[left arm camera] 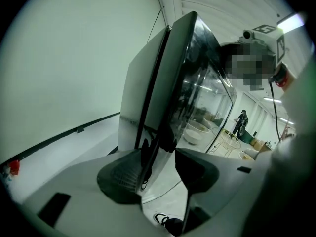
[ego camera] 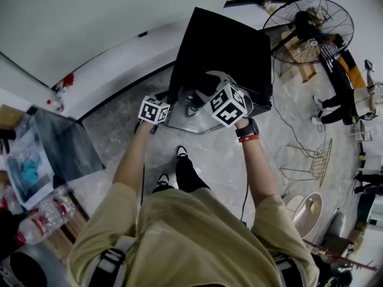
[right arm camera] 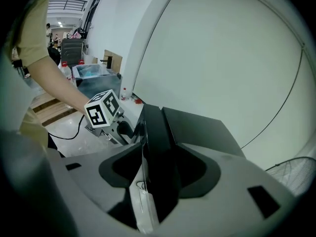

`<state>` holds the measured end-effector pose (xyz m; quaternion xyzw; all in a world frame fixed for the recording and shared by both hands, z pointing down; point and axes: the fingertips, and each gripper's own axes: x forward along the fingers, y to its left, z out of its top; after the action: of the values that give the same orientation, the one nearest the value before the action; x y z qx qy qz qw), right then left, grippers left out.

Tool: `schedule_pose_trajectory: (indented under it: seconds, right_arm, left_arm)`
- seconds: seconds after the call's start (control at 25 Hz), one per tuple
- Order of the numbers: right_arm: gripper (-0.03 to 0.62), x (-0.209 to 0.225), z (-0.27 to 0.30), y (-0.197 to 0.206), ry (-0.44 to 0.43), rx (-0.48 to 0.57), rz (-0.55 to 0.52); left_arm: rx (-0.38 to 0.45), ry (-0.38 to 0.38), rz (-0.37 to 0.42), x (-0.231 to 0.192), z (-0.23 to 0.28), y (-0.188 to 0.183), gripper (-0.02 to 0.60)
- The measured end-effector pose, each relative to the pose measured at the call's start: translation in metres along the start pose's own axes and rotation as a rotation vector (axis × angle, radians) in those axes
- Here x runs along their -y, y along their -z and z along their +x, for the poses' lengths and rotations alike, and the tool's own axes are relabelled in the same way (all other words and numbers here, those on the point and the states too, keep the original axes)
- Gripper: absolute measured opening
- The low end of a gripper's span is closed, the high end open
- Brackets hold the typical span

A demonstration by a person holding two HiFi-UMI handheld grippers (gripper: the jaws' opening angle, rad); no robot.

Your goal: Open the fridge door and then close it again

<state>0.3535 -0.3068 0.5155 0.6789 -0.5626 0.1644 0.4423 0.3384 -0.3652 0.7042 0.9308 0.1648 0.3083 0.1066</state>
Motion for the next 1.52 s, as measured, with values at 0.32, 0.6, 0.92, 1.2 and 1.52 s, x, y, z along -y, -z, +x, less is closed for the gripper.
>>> schedule_pose_trajectory:
  seconds: [0.32,0.6,0.92,1.2,1.52]
  right_arm:
    - [0.216,-0.003,0.007,0.007,-0.016,-0.023,-0.022]
    - [0.215,-0.004,0.007,0.008,-0.022,-0.014,-0.008]
    - [0.215,-0.004,0.005,0.008,0.005,-0.008,0.002]
    - [0.215,-0.004,0.006,0.006,0.006,-0.013,0.008]
    - [0.215,-0.006,0.007,0.01,0.006,-0.018,0.016]
  left_arm:
    - [-0.013,-0.017,0.024,0.0,0.005,0.005,0.196]
    - [-0.028,-0.037,0.061,0.001,0.003,0.004,0.184]
    - [-0.024,-0.082,0.065,0.001,0.001,0.004,0.184]
    - [-0.022,-0.108,0.065,-0.002,0.002,0.006,0.183]
    - [-0.02,-0.144,0.072,-0.001,0.001,0.007,0.184]
